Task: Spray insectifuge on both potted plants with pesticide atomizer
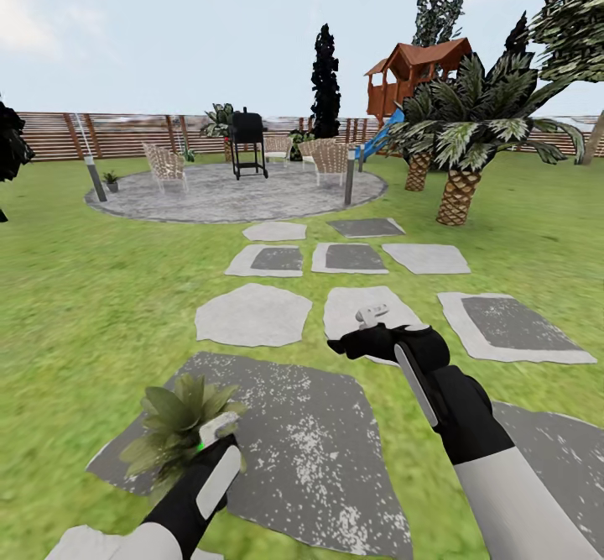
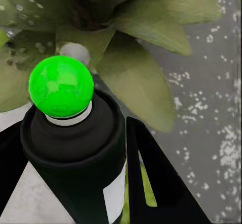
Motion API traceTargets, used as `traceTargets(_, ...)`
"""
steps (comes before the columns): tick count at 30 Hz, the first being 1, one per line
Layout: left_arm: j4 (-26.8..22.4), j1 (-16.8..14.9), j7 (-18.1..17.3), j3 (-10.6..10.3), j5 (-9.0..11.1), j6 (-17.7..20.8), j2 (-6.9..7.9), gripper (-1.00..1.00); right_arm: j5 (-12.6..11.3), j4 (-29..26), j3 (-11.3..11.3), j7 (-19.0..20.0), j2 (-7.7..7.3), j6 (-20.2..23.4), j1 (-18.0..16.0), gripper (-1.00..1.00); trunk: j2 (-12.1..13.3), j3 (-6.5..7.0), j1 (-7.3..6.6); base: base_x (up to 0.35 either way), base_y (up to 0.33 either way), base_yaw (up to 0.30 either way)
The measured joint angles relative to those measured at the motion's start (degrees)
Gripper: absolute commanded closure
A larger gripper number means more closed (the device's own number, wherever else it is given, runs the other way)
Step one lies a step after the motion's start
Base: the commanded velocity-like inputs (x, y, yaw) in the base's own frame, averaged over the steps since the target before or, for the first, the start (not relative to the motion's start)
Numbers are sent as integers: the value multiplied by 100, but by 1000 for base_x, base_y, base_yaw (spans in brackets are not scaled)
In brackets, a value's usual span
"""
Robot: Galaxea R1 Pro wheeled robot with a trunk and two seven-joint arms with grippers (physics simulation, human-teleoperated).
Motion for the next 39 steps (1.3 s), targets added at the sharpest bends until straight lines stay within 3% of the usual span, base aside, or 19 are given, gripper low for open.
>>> traceTargets(7, 69, 1, 58, -74, 36, 307, -55, 100, 0, -31, 0, 9, -2, 1, 0, -100, 0, 0, 0, 0, 0, 0)
traceTargets(10, 43, 1, 74, -78, 277, 374, -56, 100, 0, -32, 0, 9, 0, 1, 1, -100, 0, 0, 0, 0, 0, 0)
traceTargets(14, 19, -15, 567, -72, 415, 381, -56, 100, -2, -42, 11, 9, 13, 1, 1, -100, 0, 0, 0, 0, 0, 0)
traceTargets(25, -78, -15, 688, -107, 388, 323, -174, 100, 0, -41, 62, 9, 18, 1, 1, -100, 0, 0, 0, 0, 0, 0)
traceTargets(27, -105, -15, 695, -277, 382, 128, -198, 100, 0, -41, 62, 9, 18, 1, 1, -100, 0, 0, 0, 0, 0, 0)
traceTargets(28, -109, -14, 704, -611, 396, -49, -202, 100, 0, -41, 62, 9, 18, 1, 1, -100, 0, 0, 0, 0, 0, 0)
traceTargets(30, -95, -14, 710, -995, 412, -220, -205, 100, 0, -41, 62, 9, 18, 1, 1, -100, 0, 0, 0, 0, 0, 0)
traceTargets(34, 130, -13, 584, -1075, 419, -248, -190, 100, -1, -89, 69, 11, 16, 3, 1, -100, 0, 0, 0, 0, 0, 0)
traceTargets(39, 421, -22, 157, -1061, 453, -231, -188, 100, 0, -127, 79, 13, 9, 8, -1, -100, 0, 0, 0, 0, 0, 0)
